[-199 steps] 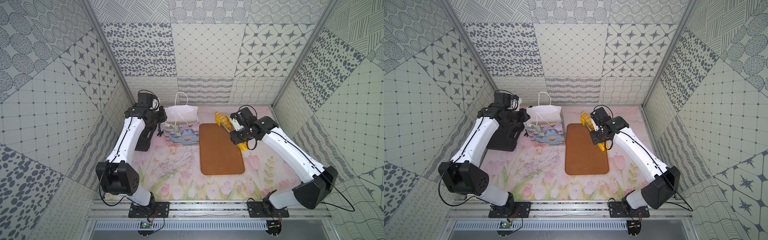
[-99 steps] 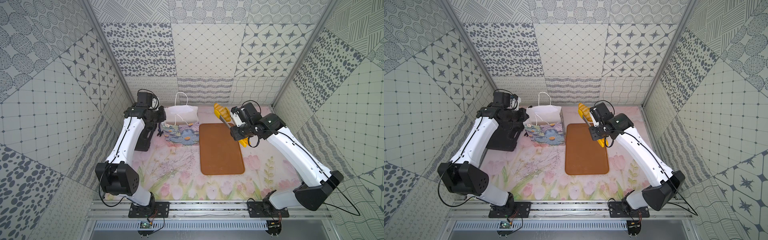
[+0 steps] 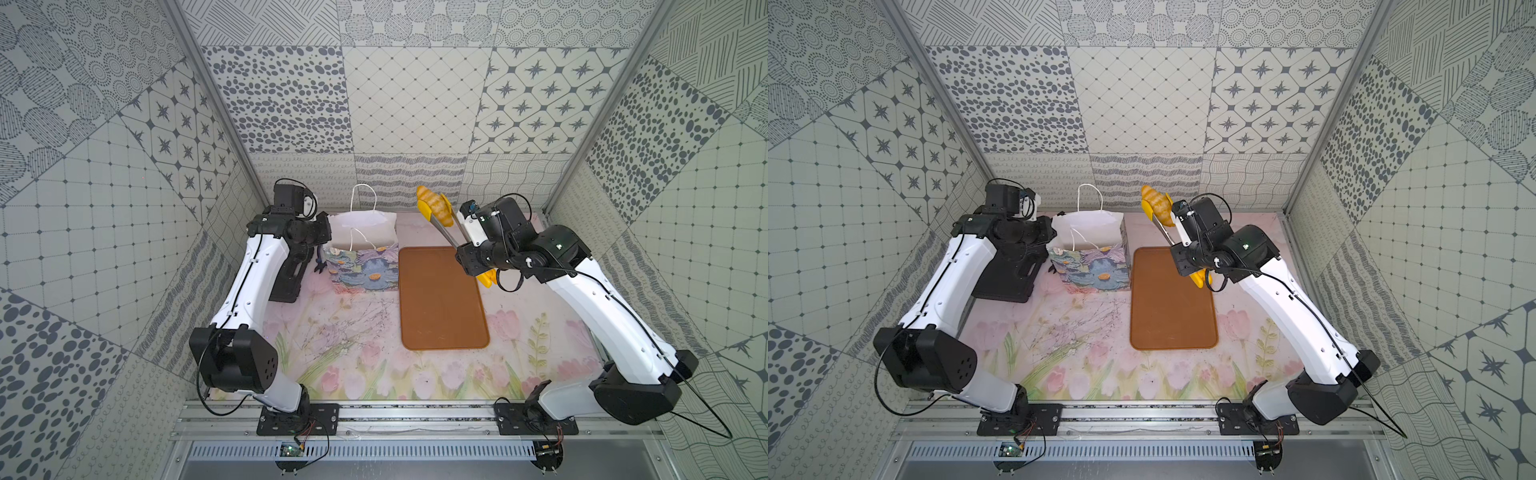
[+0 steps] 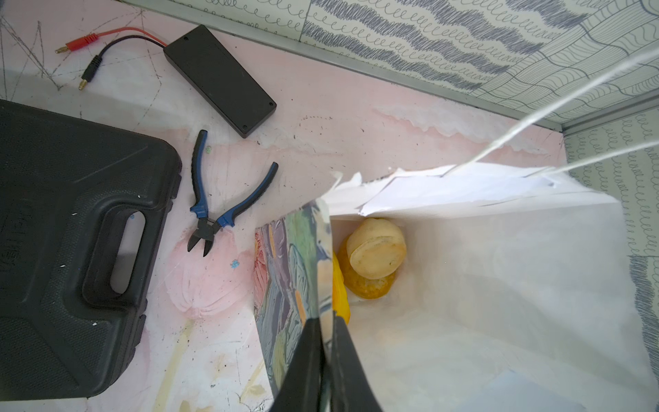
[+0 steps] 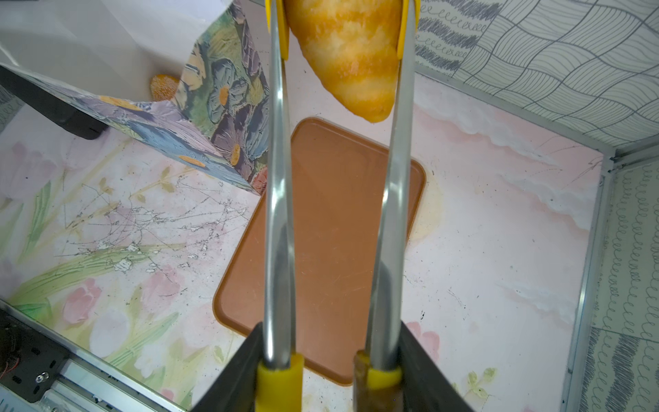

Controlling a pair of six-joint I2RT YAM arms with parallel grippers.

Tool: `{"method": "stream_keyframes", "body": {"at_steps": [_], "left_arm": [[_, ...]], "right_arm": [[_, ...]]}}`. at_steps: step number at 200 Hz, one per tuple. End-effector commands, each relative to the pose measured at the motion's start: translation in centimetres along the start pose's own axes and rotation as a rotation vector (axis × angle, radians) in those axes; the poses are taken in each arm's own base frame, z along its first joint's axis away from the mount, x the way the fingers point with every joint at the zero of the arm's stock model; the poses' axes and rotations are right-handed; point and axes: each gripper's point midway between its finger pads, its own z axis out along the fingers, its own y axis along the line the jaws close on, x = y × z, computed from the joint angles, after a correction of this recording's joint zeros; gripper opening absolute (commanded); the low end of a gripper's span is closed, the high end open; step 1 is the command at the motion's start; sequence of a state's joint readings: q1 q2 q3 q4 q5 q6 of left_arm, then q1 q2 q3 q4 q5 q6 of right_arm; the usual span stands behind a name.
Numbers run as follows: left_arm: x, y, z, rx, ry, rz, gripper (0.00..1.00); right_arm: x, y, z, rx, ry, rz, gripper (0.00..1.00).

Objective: Pack bread into a paper bag
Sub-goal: Place the fake bread in the paper bag.

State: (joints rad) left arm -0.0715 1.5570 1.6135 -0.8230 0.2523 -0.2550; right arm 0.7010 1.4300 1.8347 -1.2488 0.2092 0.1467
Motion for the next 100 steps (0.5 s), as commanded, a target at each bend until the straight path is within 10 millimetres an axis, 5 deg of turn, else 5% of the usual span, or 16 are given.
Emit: {"method": "stream_keyframes", "body": {"at_steps": [1, 100], "left_arm": [[-0.1, -0.1, -0.4, 0.000, -0.010, 0.021, 0.11], [0.1, 0.0, -0.6, -0.006, -0.015, 0.020, 0.11]], "right_arm": [[-2.8, 0.7, -1.3, -0.007, -0.112, -0.011, 0.54], [-5.1, 4.8, -2.1, -0.077, -0.171, -0.067, 0.54]]}}
